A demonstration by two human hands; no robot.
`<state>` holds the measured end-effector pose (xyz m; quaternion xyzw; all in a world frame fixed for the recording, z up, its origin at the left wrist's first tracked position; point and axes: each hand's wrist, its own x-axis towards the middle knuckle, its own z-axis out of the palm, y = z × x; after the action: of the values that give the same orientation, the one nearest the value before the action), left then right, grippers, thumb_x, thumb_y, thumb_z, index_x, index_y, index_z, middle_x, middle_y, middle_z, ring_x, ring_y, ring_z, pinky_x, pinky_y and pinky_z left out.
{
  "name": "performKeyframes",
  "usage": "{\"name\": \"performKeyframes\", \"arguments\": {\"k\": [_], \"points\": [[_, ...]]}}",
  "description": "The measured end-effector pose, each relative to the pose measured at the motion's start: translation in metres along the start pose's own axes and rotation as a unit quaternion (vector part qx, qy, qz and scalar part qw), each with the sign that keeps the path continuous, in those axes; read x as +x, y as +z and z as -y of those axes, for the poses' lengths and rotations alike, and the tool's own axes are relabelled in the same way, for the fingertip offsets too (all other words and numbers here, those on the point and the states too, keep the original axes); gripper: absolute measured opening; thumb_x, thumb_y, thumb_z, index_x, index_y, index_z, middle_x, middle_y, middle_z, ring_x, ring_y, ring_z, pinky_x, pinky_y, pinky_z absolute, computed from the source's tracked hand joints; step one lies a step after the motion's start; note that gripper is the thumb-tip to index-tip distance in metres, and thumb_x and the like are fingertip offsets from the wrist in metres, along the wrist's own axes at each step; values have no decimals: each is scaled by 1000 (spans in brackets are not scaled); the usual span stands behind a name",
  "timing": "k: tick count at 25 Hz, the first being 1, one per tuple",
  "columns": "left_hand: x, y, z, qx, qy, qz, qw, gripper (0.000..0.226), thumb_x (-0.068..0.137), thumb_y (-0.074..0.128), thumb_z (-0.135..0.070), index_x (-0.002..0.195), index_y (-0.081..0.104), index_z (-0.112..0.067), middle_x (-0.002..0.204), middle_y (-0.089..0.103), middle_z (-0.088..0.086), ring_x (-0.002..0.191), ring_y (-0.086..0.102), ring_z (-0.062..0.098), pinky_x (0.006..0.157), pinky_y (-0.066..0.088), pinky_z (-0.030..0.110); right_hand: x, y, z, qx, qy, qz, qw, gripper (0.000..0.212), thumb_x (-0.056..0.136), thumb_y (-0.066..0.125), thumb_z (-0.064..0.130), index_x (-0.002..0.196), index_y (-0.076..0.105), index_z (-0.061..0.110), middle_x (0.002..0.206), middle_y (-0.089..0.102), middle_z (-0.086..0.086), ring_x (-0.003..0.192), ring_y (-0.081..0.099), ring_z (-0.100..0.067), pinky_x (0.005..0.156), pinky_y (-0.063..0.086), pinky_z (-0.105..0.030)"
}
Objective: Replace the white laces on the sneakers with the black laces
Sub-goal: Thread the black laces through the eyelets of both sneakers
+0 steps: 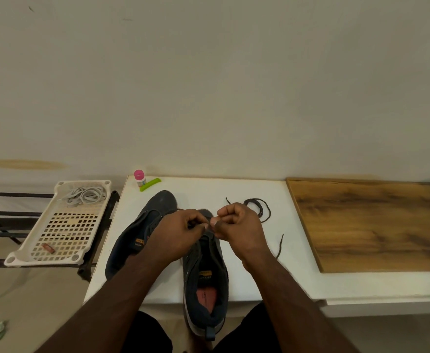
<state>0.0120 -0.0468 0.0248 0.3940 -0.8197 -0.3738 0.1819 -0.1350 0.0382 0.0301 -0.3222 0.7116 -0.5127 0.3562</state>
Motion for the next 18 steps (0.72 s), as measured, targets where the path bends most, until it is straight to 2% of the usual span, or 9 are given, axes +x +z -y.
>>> {"name": "performKeyframes", "arguments": {"k": [2,4,6,7,9,12,15,18], "points": [[1,2,8,16,-35,-33,999,9,89,65,-24,83,68,-29,76,67,-12,73,61,2,66,44,16,3,-5,-10,-120,-1,-18,993,14,85,76,24,92,64,19,79,69,3,74,68,-11,75,58,-33],[-1,8,16,49,-59,-29,997,10,89,64,-22,81,66,-28,76,66,-10,72,59,1,63,40,15,0,-7,-24,-248,32,41,967,28,81,78,37,97,62,20,81,62,10,74,59,-4,67,47,-22],[-4,22,22,66,-81,-10,994,9,87,64,-21,81,66,-27,78,66,-9,72,58,1,62,37,12,-6,1,-38,-314,76,103,941,40,71,80,46,91,58,18,81,57,7,70,54,-5,55,40,-18],[-5,30,25,63,-92,0,994,8,87,64,-21,82,67,-25,78,66,-8,72,58,1,61,37,11,-7,7,-46,-341,72,101,932,41,68,77,48,85,57,17,82,57,5,69,55,-7,53,40,-19],[-7,45,28,53,-104,14,993,6,86,64,-22,83,69,-24,78,66,-8,72,59,2,62,39,12,-8,20,-59,-361,54,65,929,33,70,67,46,82,56,18,87,58,0,73,57,-12,55,41,-22],[-6,58,33,56,-104,12,993,7,87,63,-22,85,69,-23,75,64,-9,69,57,2,61,39,11,-10,25,-65,-361,18,35,932,16,87,53,33,79,53,19,86,57,0,74,56,-14,57,36,-21],[-5,64,35,69,-98,9,993,8,88,62,-22,84,69,-22,71,60,-12,65,53,0,56,35,7,-9,18,-73,-358,0,20,933,25,96,47,27,79,60,15,77,61,1,70,57,-14,59,42,-24],[-7,71,34,45,-99,0,994,11,87,63,-21,77,67,-24,68,59,-12,66,55,1,60,39,13,-7,15,-81,-321,2,22,947,26,96,50,27,78,63,13,71,62,1,67,58,-14,64,48,-31]]}}
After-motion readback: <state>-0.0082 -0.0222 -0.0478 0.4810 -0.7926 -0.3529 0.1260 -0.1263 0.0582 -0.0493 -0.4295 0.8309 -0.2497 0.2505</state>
